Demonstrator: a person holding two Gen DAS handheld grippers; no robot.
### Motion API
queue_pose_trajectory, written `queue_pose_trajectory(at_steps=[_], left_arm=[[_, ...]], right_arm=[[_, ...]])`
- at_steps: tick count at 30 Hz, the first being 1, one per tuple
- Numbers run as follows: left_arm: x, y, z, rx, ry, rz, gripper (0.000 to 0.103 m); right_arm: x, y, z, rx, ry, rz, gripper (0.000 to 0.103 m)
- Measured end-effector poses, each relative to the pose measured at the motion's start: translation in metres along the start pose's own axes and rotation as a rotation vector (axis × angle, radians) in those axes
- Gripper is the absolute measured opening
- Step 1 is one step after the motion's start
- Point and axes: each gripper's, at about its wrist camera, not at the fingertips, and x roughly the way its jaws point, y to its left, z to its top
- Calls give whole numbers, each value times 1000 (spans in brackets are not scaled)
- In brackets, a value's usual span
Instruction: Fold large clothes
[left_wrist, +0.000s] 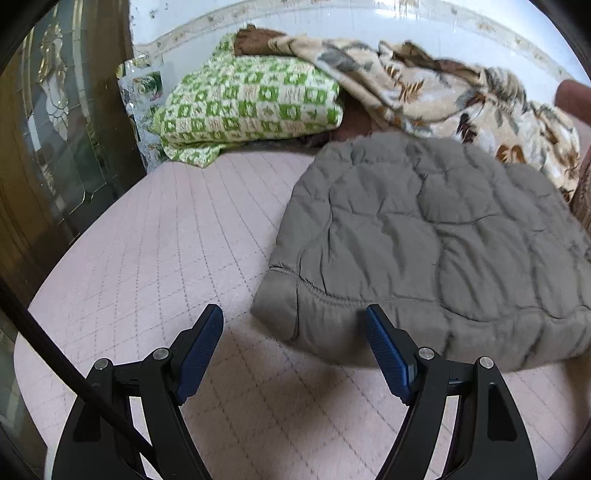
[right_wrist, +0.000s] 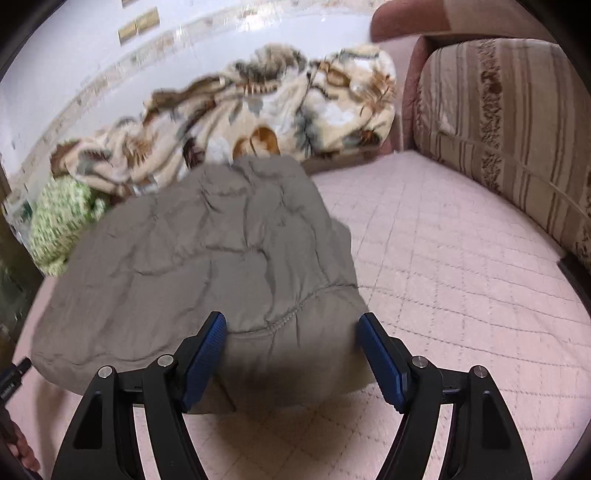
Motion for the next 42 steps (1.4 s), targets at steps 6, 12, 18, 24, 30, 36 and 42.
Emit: queue_pose_trajectory(at_steps=[6, 12, 18, 24, 30, 36, 42], left_arm=[[33, -15, 2, 57, 86, 22, 84], [18, 8, 11, -43, 78, -46, 84], [7, 59, 15, -204, 92, -88, 84], [27, 108, -5, -491, 233, -284, 84], [34, 108, -15, -582, 264, -386, 84], [34, 92, -12, -570, 262, -448, 84], [40, 81, -9, -562, 255, -454, 84]], right_arm=[[34, 1, 0, -10, 111, -4, 84], [10, -11, 11, 30, 76, 40, 84], [-19, -53, 12, 203, 31, 133, 86], [-14, -106, -11, 473, 97, 244, 88], [-8, -127, -27, 616, 130, 284, 89], [-1, -127, -33, 659, 143, 322, 92], [13, -120, -35, 681, 172, 354, 92]])
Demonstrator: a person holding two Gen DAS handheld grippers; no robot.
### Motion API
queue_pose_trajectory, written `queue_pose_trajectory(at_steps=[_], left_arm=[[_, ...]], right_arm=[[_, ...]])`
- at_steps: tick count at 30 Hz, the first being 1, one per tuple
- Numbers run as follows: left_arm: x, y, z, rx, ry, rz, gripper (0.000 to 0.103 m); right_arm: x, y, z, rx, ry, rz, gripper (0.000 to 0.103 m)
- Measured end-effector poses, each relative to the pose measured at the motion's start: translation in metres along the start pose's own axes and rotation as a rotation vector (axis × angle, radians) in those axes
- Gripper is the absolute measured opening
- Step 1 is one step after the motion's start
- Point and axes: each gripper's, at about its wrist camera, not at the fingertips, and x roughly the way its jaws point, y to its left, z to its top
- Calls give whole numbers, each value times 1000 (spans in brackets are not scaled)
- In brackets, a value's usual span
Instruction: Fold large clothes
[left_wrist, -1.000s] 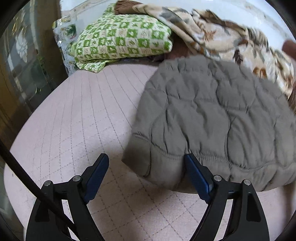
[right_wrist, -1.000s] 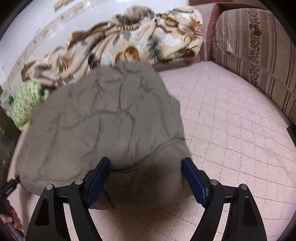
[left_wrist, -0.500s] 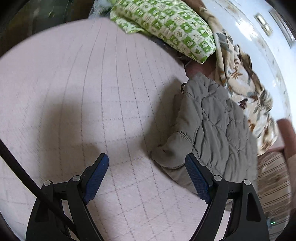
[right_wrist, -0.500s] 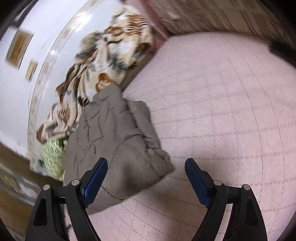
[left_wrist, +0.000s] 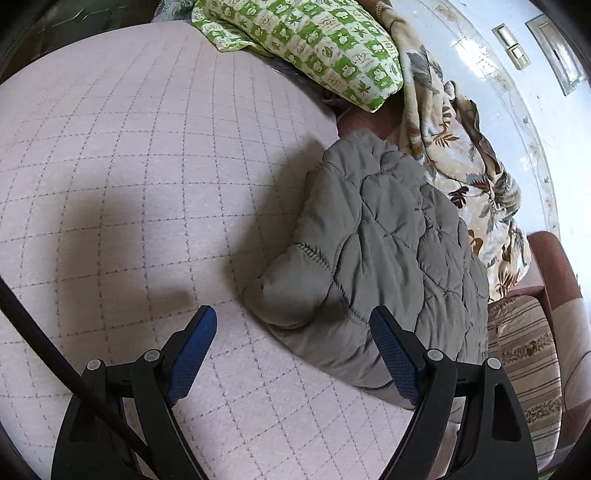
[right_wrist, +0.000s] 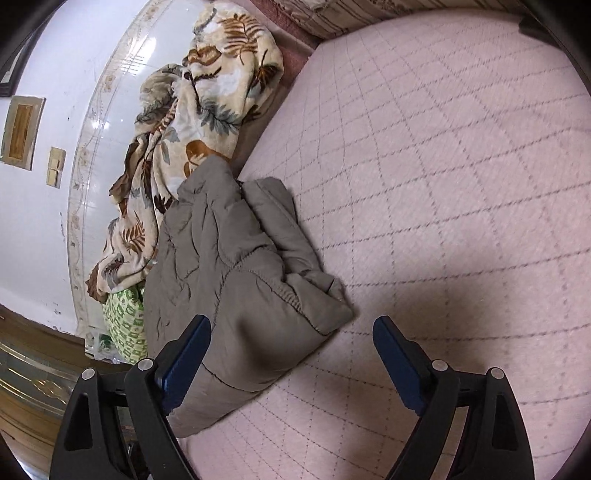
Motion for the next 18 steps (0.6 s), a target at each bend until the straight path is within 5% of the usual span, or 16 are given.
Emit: queue_pose_trajectory(at_steps=[11, 18], left_arm=[[26, 12, 5, -80, 42, -64, 85], [43, 12, 7, -99, 48, -115, 88]], right_arm=[[36, 11, -8, -14, 41, -7, 92], [56, 27, -11, -68, 21, -45, 103]])
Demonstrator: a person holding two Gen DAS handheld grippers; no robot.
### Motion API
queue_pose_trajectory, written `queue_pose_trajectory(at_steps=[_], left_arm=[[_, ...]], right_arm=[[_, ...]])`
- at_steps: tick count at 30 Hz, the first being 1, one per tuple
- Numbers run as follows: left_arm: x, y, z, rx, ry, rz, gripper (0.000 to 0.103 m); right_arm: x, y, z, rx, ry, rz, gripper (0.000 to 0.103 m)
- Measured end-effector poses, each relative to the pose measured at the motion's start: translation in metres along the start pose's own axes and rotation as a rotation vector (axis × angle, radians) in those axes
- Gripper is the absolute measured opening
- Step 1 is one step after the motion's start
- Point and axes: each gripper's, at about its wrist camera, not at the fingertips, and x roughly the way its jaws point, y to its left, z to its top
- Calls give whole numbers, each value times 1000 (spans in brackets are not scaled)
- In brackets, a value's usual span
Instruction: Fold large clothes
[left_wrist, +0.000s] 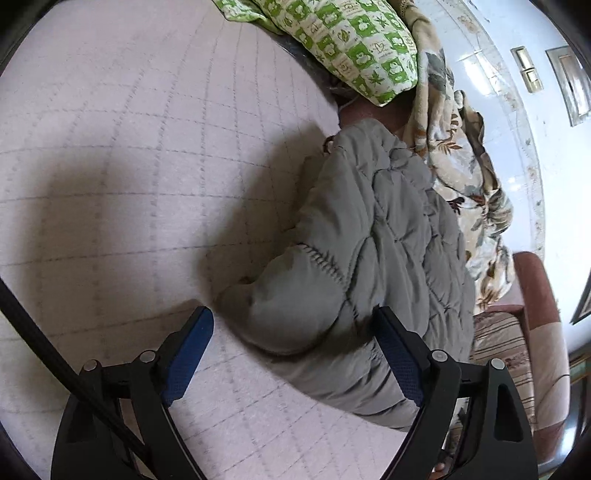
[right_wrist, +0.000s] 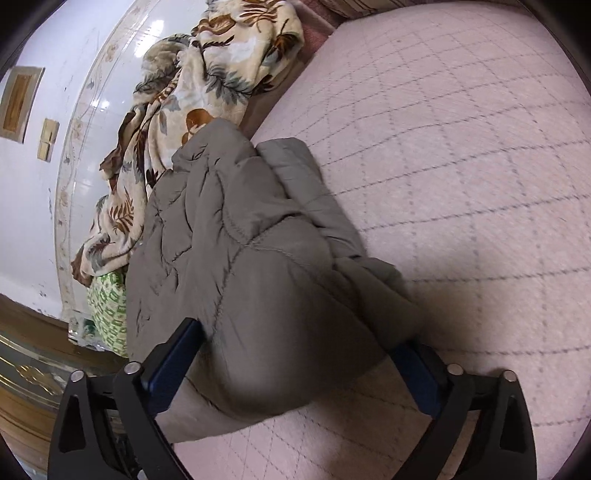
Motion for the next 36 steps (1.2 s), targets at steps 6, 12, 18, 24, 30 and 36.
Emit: queue_pose_trajectory(at_steps=[6, 12, 18, 24, 30, 36], left_arm=[[15, -1, 10, -11, -19, -8, 94], [27, -25, 14, 152, -59, 94, 79], [18, -65, 7, 355, -128, 217, 46], [16, -95, -10, 587, -193, 383, 39], [5, -117, -20, 713, -298, 445, 36], [-13, -129, -24, 735, -391, 432, 36]], right_arm=[[14, 10, 1, -34, -19, -22, 103], [18, 16, 4, -102, -26, -38, 79], [9, 56, -5, -349, -90, -169, 55], [8, 100, -29, -675, -164, -349, 46], [3, 125, -52, -904, -268, -457, 42], [-8, 146, -69, -1029, -365, -484, 41]])
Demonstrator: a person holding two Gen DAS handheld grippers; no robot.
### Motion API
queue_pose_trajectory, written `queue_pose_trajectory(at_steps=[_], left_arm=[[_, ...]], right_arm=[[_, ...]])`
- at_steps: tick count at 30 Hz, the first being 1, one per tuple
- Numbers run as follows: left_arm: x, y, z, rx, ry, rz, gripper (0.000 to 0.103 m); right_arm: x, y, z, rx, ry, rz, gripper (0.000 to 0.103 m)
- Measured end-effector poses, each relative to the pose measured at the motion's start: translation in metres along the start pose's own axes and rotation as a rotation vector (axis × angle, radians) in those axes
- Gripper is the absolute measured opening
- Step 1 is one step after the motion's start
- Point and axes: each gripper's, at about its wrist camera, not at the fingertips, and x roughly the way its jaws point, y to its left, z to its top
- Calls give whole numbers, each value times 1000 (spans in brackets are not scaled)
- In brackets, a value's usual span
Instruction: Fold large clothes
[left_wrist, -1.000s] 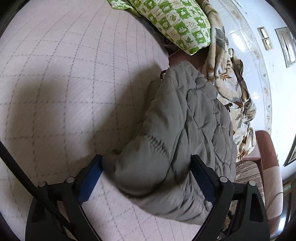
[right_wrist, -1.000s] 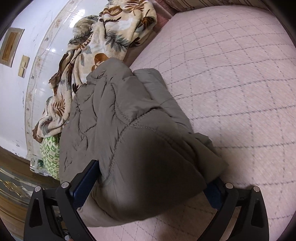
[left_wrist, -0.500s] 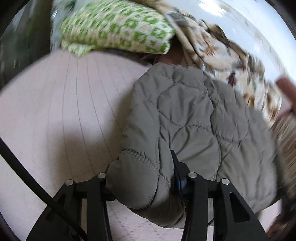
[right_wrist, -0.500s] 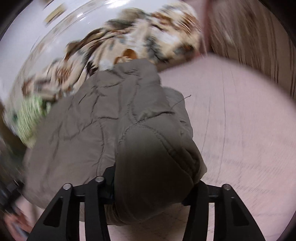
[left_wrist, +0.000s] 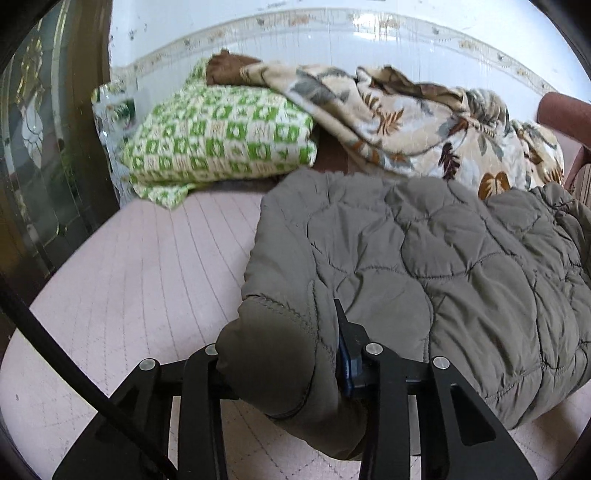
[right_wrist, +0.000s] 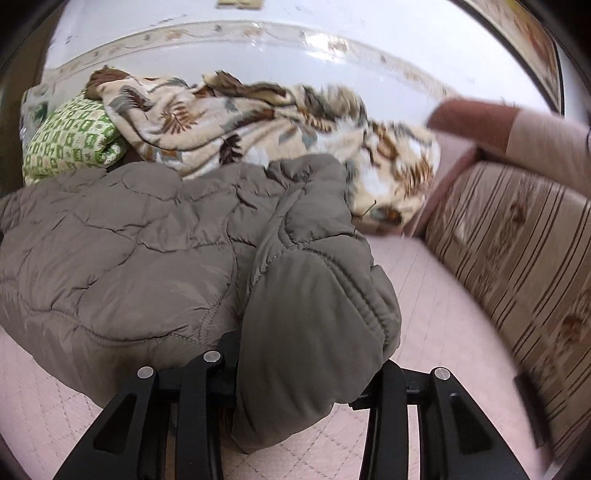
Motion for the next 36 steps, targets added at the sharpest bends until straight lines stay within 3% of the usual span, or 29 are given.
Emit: queue_pose_trajectory(at_steps=[9, 21, 34, 36], left_arm=[[-43, 8, 13, -13, -106, -8, 35], [-103, 26, 0, -17, -119, -36, 36], [-134, 35, -72, 7, -4, -10, 40], [-129, 34, -79, 19, 27, 6, 42]], right_arm=[[-38, 7, 14, -55, -139, -31, 41], [-99, 4, 10, -78, -197, -1, 41], [-132, 4, -46, -87, -110, 8, 41], [-129, 2, -54, -65, -59, 18, 41]])
